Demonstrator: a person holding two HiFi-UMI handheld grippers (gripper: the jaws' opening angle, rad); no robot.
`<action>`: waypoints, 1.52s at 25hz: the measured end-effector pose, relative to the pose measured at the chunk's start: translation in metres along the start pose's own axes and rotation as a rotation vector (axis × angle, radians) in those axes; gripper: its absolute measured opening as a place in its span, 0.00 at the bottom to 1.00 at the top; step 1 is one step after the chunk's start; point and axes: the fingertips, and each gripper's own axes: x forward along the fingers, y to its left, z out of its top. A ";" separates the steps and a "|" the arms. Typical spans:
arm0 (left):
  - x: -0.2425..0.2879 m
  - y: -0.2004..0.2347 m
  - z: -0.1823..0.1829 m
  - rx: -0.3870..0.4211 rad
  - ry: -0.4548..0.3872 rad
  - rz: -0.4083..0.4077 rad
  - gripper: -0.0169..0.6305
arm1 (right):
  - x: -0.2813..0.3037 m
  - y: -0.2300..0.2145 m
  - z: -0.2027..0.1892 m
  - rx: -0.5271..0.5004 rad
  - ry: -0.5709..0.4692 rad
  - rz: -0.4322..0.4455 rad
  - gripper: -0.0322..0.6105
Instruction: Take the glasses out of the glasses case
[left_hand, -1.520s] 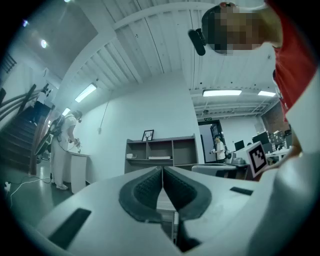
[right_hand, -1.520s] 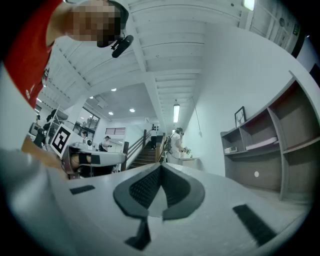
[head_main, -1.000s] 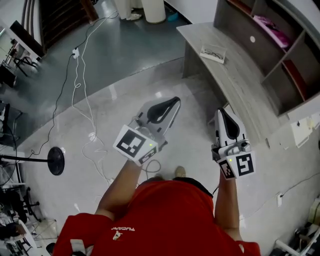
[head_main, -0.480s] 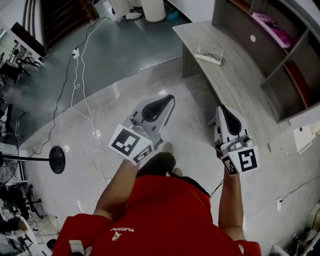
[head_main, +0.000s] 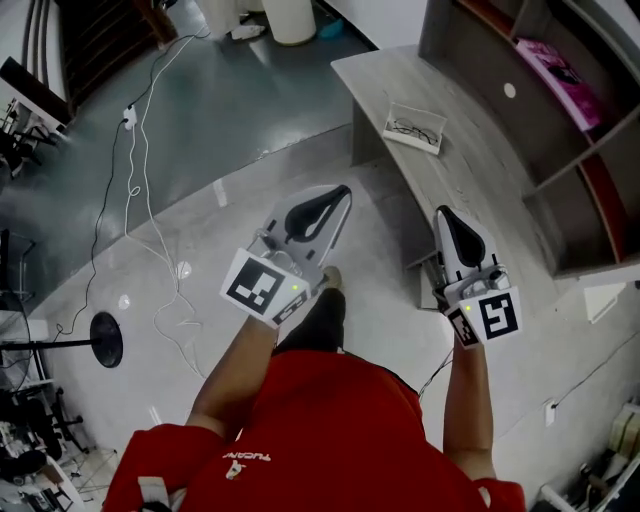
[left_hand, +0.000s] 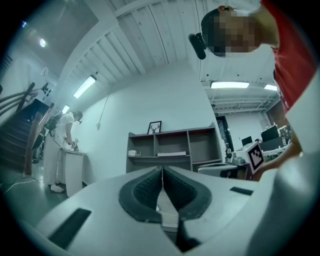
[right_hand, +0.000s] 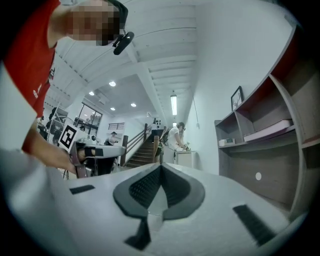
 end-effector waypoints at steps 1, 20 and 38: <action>0.011 0.014 0.000 -0.001 -0.005 -0.001 0.05 | 0.013 -0.007 -0.001 -0.007 0.007 -0.004 0.05; 0.169 0.179 -0.054 -0.077 -0.009 -0.158 0.05 | 0.205 -0.155 -0.097 -0.160 0.362 -0.037 0.05; 0.215 0.209 -0.067 -0.035 0.046 -0.015 0.05 | 0.236 -0.205 -0.254 -0.323 0.887 0.406 0.16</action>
